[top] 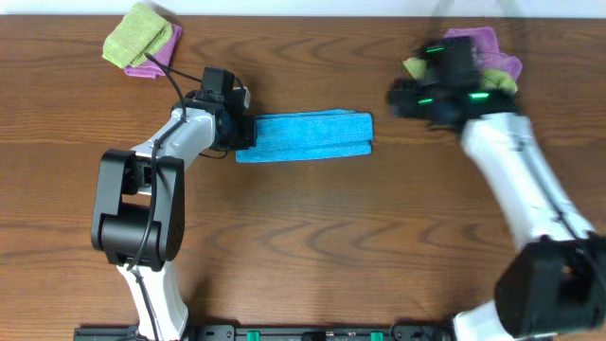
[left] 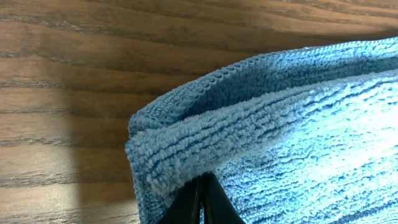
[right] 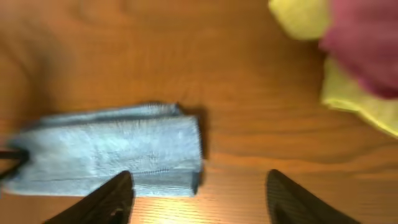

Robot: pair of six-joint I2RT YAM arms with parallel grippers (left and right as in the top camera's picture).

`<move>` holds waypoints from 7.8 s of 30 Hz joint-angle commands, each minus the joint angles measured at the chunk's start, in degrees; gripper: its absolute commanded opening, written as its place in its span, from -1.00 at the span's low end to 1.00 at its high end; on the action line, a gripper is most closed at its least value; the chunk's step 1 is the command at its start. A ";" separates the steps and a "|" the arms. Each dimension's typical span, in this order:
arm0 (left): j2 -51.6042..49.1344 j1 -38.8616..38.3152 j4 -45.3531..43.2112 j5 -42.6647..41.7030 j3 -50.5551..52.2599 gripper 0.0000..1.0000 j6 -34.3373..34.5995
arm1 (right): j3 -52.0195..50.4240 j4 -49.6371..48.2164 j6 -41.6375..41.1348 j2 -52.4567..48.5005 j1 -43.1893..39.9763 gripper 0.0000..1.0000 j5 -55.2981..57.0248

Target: Fold the cloth

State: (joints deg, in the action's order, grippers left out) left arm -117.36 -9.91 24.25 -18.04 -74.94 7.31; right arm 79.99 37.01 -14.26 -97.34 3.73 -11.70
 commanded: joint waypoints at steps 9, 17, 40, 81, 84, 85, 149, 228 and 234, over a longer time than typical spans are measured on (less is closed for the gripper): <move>-3.28 -0.24 1.88 0.37 2.82 -0.89 -0.02 | -2.89 -0.85 5.14 -15.50 -5.01 0.74 -38.27; -3.28 -0.24 2.08 0.37 2.82 -0.88 -0.02 | -2.89 -2.67 4.50 -22.18 -4.98 0.68 -36.02; -3.28 -0.24 1.99 0.48 2.82 -0.88 -0.50 | -2.89 -9.84 -3.54 -26.58 1.31 0.53 -24.09; -3.28 -8.87 -0.96 -7.10 2.80 -0.88 9.16 | 1.70 -9.88 -7.52 -11.54 20.35 -0.97 -4.13; -3.28 -9.14 -1.86 -7.15 2.80 -0.88 9.94 | 1.70 -8.81 -6.62 -11.54 20.37 -0.97 -4.13; -3.26 -9.14 -2.29 -7.15 2.80 -0.88 10.16 | 1.70 -8.33 -6.38 -11.54 20.35 -0.97 -4.13; 45.48 13.77 18.49 -11.80 1.60 -0.88 -1.60 | 1.66 -13.57 -3.89 -18.18 29.38 0.05 -15.08; 41.72 13.75 20.48 -10.56 2.56 -0.88 -6.95 | 2.99 -8.20 0.37 -19.02 32.33 -0.97 7.48; 41.72 13.75 20.52 -10.54 2.56 -0.88 -6.95 | 3.82 -8.31 0.72 -19.04 35.12 -0.97 7.23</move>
State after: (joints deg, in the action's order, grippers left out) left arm -75.37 3.60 44.80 -28.49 -72.77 1.37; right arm 82.35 28.86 -13.93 -115.31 37.47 -3.22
